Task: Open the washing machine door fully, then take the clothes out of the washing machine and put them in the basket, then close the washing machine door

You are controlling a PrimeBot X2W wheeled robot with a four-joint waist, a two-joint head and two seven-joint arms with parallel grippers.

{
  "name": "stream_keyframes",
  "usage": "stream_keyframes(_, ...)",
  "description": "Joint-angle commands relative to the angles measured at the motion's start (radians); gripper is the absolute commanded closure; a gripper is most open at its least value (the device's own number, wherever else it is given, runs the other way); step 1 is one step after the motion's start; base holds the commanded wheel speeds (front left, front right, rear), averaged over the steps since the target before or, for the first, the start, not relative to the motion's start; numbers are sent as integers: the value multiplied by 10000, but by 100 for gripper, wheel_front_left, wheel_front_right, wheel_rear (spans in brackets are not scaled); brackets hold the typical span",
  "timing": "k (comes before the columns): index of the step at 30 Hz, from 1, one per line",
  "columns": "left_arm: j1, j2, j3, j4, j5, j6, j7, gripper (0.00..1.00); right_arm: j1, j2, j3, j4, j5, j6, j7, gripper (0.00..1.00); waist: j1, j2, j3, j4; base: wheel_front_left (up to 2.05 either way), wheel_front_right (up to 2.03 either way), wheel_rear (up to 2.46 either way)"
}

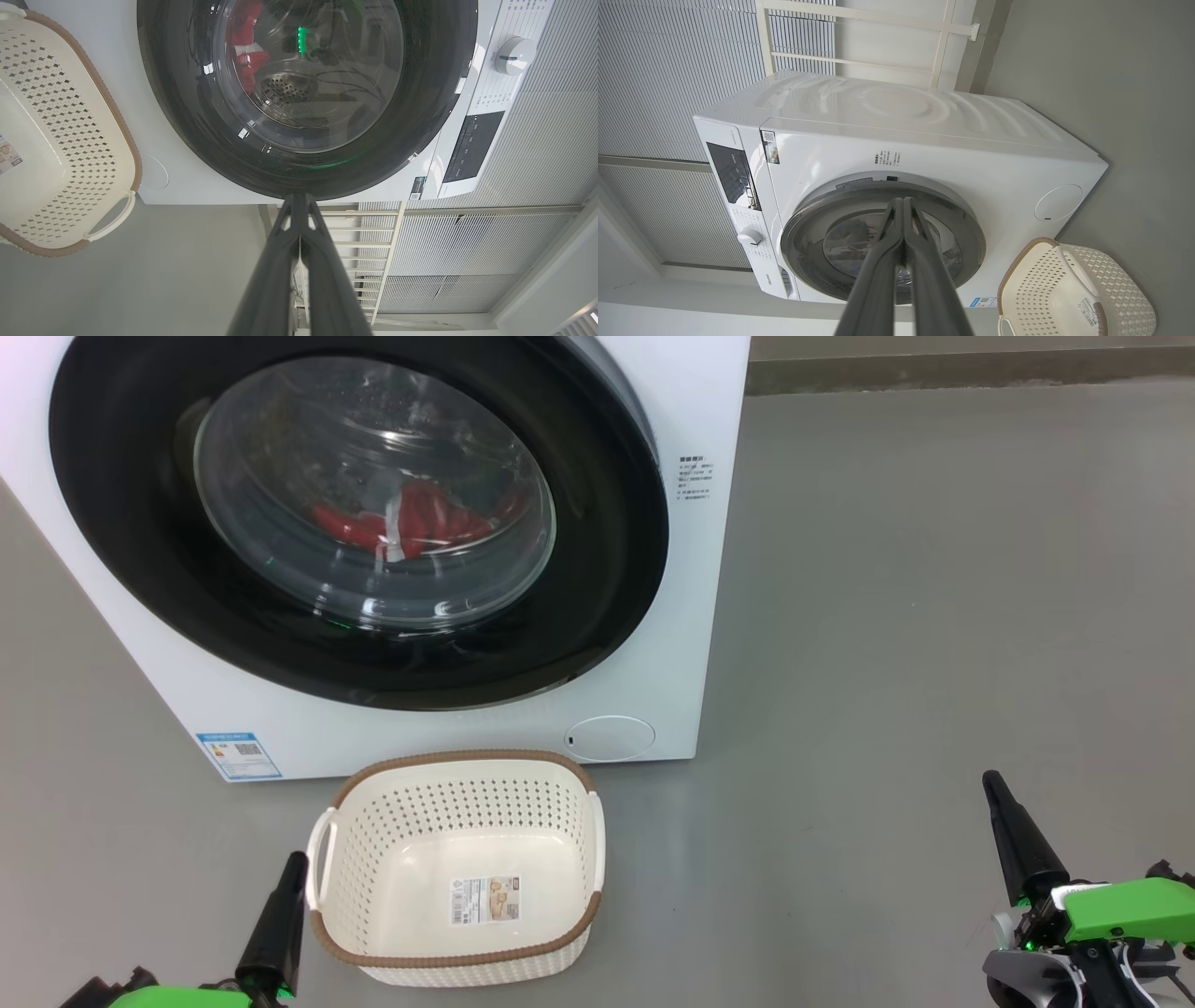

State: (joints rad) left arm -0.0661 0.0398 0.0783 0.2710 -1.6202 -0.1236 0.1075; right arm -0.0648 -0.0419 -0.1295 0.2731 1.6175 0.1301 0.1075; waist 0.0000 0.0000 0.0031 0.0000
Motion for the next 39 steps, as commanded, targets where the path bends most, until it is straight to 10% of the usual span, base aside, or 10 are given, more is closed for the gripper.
stream_keyframes(1,-419,113,354,-260,116,-71,57,100,-431,-92,158,-284,-89,6,57,100,0,0,0,0,0,0,0)
stream_keyframes(39,-419,109,360,-260,121,-71,61,100,-432,-88,152,-284,-94,6,61,100,0,0,0,0,0,0,0)
